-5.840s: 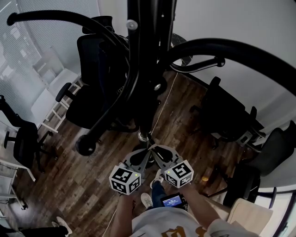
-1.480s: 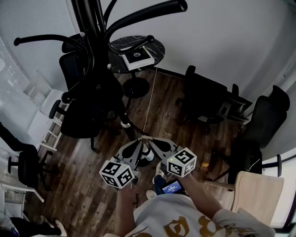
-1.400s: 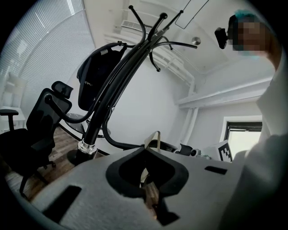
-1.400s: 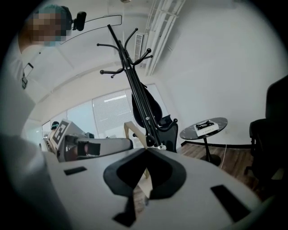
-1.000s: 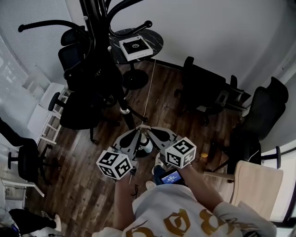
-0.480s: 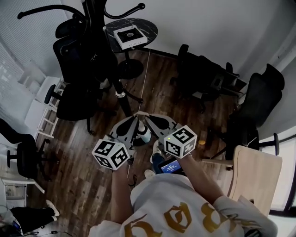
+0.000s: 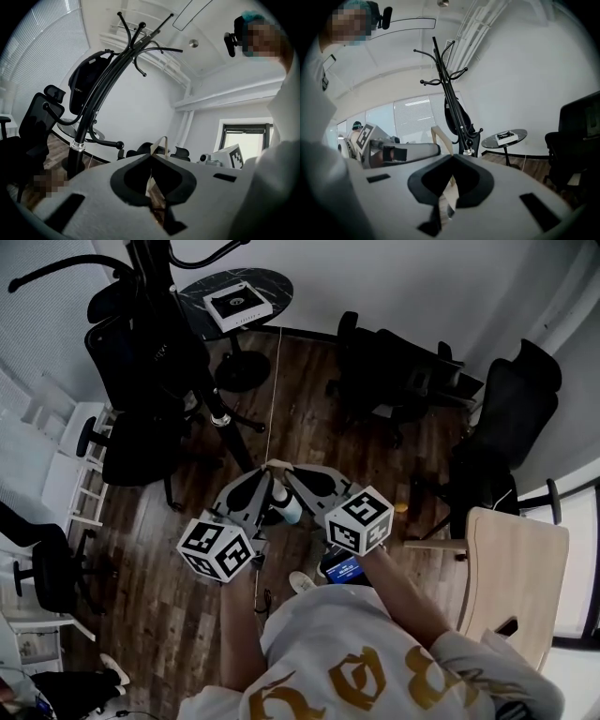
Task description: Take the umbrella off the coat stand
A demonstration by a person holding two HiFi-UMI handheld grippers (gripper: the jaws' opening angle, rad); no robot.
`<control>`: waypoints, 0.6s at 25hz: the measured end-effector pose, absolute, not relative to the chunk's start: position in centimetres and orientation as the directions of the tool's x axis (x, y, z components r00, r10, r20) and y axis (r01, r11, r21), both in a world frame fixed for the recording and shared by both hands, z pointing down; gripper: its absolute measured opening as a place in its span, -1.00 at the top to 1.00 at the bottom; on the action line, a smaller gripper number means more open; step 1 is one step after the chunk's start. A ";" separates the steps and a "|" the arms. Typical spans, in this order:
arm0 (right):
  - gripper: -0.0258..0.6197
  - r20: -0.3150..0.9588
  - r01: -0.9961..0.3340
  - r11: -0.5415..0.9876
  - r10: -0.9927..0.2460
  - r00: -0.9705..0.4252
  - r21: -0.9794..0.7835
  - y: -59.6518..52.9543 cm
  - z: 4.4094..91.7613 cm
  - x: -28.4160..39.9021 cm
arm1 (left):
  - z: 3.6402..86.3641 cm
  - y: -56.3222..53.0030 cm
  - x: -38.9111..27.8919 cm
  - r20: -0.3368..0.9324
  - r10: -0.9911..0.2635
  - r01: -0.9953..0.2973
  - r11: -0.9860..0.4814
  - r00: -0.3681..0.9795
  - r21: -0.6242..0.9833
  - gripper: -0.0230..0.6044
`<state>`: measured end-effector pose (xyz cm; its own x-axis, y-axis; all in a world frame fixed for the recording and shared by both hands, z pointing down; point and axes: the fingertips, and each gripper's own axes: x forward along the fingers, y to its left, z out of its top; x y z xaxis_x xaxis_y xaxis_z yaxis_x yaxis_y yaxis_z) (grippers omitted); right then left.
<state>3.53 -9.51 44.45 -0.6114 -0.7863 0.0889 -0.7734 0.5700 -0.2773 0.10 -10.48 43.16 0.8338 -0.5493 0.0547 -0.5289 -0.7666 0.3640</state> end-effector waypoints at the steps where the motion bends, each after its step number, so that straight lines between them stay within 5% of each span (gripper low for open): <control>1: 0.88 0.090 -0.775 0.568 -0.788 -0.609 -0.276 -9.4 44.5 3.8 | 43.2 -10.4 0.3 0.055 -0.546 -0.526 -0.769 0.836 0.363 0.85; 15: 0.88 0.078 -0.758 0.589 -0.773 -0.630 -0.280 -8.6 44.0 5.2 | 42.8 -9.8 1.4 0.060 -0.569 -0.554 -0.762 0.820 0.336 0.86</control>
<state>5.21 -8.55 44.03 -0.6295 -0.7730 0.0783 -0.7581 0.5890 -0.2799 1.39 -9.81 42.79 0.8200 -0.5692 0.0604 -0.5536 -0.7619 0.3362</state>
